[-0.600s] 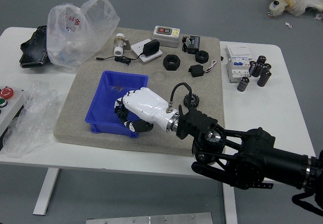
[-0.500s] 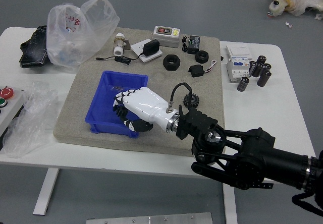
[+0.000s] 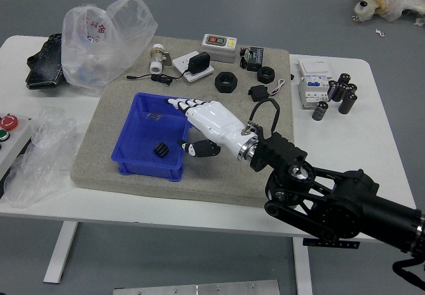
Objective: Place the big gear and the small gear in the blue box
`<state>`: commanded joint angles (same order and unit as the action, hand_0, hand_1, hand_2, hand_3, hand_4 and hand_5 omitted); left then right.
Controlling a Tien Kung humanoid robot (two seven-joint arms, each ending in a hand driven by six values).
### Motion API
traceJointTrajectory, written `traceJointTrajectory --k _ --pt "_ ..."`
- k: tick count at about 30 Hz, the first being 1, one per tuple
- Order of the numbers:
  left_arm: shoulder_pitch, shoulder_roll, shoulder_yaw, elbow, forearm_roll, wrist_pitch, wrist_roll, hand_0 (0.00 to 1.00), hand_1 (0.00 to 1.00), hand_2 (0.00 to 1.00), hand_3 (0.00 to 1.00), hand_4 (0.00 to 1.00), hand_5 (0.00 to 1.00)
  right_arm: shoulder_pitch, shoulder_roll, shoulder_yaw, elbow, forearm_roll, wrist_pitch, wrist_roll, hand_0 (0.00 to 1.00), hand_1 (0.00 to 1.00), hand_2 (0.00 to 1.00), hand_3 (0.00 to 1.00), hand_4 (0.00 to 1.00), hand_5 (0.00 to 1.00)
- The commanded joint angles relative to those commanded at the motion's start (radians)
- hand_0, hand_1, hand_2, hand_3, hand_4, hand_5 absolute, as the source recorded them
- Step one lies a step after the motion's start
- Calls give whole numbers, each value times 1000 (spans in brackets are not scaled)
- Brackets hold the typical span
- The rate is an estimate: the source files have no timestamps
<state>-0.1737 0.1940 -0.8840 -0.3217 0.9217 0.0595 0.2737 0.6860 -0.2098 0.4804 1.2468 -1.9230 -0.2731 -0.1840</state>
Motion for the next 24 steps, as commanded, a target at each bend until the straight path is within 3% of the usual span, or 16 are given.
traceJointTrajectory --k 4,7,8,13,14,19,20,24 --pt "2 -1 -1 0 -1 1 2 595 512 530 643 666 172 -8 -40 75 -75 20 6 -5 544 867 930 956 672 198" --pt "0 0 1 0 -2 1 0 595 512 530 643 666 172 1 -56 76 -134 43 20 -6 544 867 930 956 672 198" --pt "-1 0 1 0 -2 1 0 594 512 530 643 666 172 5 -61 71 -158 52 27 -8 546 866 931 949 887 404" --pt "-4 2 2 0 -2 0 -1 594 512 530 643 666 172 5 -68 56 -225 87 56 -7 546 866 931 949 887 404" --pt "-3 2 1 0 -2 0 0 594 512 530 643 666 172 3 -67 55 -231 93 59 -4 545 865 932 950 998 604" --pt "-2 1 -1 0 0 -1 1 594 512 530 643 666 172 -7 -63 54 -242 115 68 5 545 865 932 950 998 604" --pt "-2 1 0 0 -1 -1 1 593 512 530 642 665 172 -8 -62 51 -243 119 71 5 540 838 910 944 998 775" --pt "-5 1 2 0 -3 0 -1 593 512 530 642 665 172 -14 -61 36 -247 125 82 2 540 838 910 944 998 775"
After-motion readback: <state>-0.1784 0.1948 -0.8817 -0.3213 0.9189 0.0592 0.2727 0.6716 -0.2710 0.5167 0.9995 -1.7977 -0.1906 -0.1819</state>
